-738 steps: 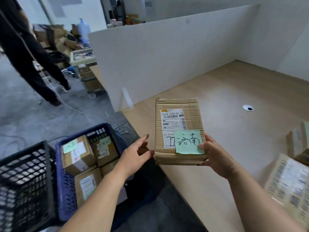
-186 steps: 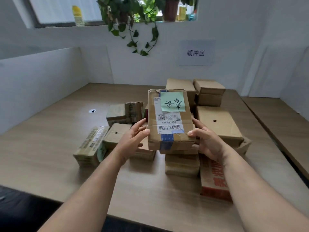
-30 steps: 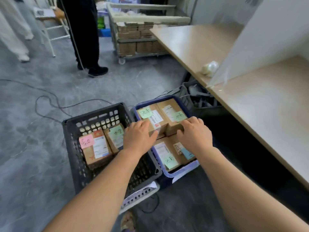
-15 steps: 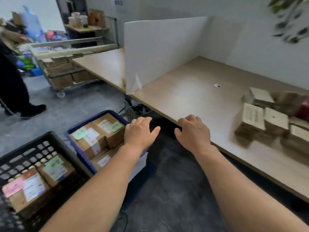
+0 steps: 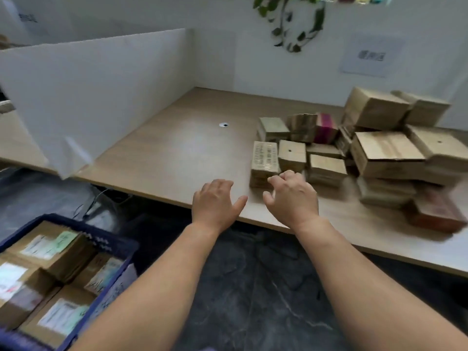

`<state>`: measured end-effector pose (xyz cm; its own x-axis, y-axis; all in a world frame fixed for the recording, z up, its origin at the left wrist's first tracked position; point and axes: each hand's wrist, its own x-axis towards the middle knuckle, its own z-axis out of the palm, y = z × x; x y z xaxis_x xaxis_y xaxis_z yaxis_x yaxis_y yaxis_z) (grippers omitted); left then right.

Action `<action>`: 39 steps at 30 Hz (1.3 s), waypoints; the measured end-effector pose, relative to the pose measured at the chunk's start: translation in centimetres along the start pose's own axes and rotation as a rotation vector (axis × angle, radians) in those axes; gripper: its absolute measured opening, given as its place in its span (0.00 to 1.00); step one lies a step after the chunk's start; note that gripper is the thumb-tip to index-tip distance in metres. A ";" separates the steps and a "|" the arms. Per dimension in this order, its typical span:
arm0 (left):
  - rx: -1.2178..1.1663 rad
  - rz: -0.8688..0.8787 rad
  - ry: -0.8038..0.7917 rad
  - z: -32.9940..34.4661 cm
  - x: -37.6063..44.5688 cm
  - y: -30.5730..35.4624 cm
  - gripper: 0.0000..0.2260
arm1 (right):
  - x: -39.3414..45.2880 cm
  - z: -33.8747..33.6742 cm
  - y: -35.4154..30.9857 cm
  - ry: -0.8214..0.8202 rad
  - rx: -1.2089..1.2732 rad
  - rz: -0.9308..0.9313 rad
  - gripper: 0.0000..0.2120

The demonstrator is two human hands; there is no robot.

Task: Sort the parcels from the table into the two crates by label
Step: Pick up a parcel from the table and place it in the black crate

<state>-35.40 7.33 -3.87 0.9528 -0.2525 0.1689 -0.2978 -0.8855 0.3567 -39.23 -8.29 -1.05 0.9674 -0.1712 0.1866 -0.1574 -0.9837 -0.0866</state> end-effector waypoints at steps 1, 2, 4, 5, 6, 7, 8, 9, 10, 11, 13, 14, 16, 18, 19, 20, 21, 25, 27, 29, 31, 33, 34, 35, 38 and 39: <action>0.005 0.030 -0.014 0.7 0.8 1.0 0.26 | 0.3 0.0 1.3 0.004 0.007 0.032 0.20; 0.009 0.058 -0.031 1.4 1.6 2.0 0.26 | 0.6 0.1 2.6 0.008 0.008 0.062 0.20; 0.009 0.113 -0.058 2.8 3.3 4.0 0.26 | 1.3 0.2 5.2 0.007 -0.014 0.121 0.19; 0.004 0.145 -0.068 3.5 4.2 5.0 0.26 | 1.7 0.3 6.5 0.007 -0.028 0.150 0.19; -0.004 0.178 -0.075 4.1 5.1 6.2 0.26 | 2.1 0.2 7.7 0.008 -0.038 0.178 0.19; -0.014 0.212 -0.078 4.7 6.0 7.3 0.26 | 2.6 0.1 9.0 0.011 -0.043 0.206 0.19; -0.025 0.243 -0.080 5.3 7.0 8.5 0.25 | 3.1 0.0 10.2 0.015 -0.044 0.233 0.19; -0.037 0.265 -0.081 5.6 7.8 9.5 0.25 | 3.5 -0.1 11.2 0.015 -0.045 0.257 0.19; -0.051 0.290 -0.083 6.1 9.0 10.8 0.26 | 4.1 -0.3 12.5 0.012 -0.052 0.284 0.20; -0.067 0.313 -0.087 6.5 10.1 11.9 0.26 | 4.8 -0.4 13.7 0.007 -0.059 0.310 0.20; -0.095 0.358 -0.109 7.3 12.6 14.2 0.26 | 6.3 -0.7 16.2 0.007 -0.069 0.368 0.20; -0.105 0.374 -0.122 7.7 13.9 15.3 0.26 | 7.1 -0.9 17.5 0.014 -0.069 0.399 0.20; -0.116 0.400 -0.148 8.7 16.6 17.3 0.27 | 8.7 -1.3 19.9 0.019 -0.070 0.450 0.20; -0.122 0.431 -0.165 9.8 19.2 19.1 0.28 | 10.2 -1.5 22.0 0.007 -0.076 0.491 0.19; -0.126 0.443 -0.176 10.3 20.3 19.9 0.29 | 10.8 -1.4 23.0 -0.002 -0.078 0.512 0.19; -0.128 0.454 -0.189 10.9 21.3 20.7 0.29 | 11.5 -1.4 24.1 -0.010 -0.082 0.534 0.19; -0.127 0.464 -0.204 11.6 22.3 21.5 0.29 | 12.1 -1.3 25.1 -0.016 -0.087 0.556 0.19; -0.123 0.502 -0.254 14.1 25.4 24.7 0.30 | 13.8 -1.0 28.8 -0.015 -0.068 0.624 0.21; -0.118 0.504 -0.278 15.2 26.4 26.5 0.30 | 14.4 -0.8 30.6 -0.012 -0.053 0.639 0.21; -0.115 0.497 -0.293 16.1 27.1 28.4 0.31 | 14.9 -0.8 32.6 -0.010 -0.042 0.654 0.21; -0.129 0.486 -0.295 17.0 27.8 30.2 0.31 | 15.6 -0.8 34.7 -0.009 -0.026 0.659 0.20; -0.154 0.463 -0.310 17.8 28.5 31.8 0.31 | 16.6 -0.9 36.7 -0.016 0.008 0.650 0.18; -0.164 0.441 -0.320 18.2 28.8 32.5 0.31 | 17.1 -0.9 37.7 -0.025 0.026 0.639 0.18; -0.175 0.411 -0.333 18.6 29.2 33.2 0.31 | 17.6 -1.0 38.6 -0.037 0.045 0.624 0.18; -0.253 0.275 -0.376 19.7 30.1 35.3 0.30 | 19.3 -1.0 41.0 -0.093 0.104 0.587 0.19; -0.297 0.220 -0.392 20.1 30.4 35.9 0.28 | 19.8 -1.0 41.8 -0.115 0.123 0.581 0.21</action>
<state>-15.93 -39.97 -4.43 0.7995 -0.5969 -0.0666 -0.4431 -0.6610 0.6056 -26.82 -52.83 0.00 0.7466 -0.6646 -0.0313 -0.6486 -0.7165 -0.2568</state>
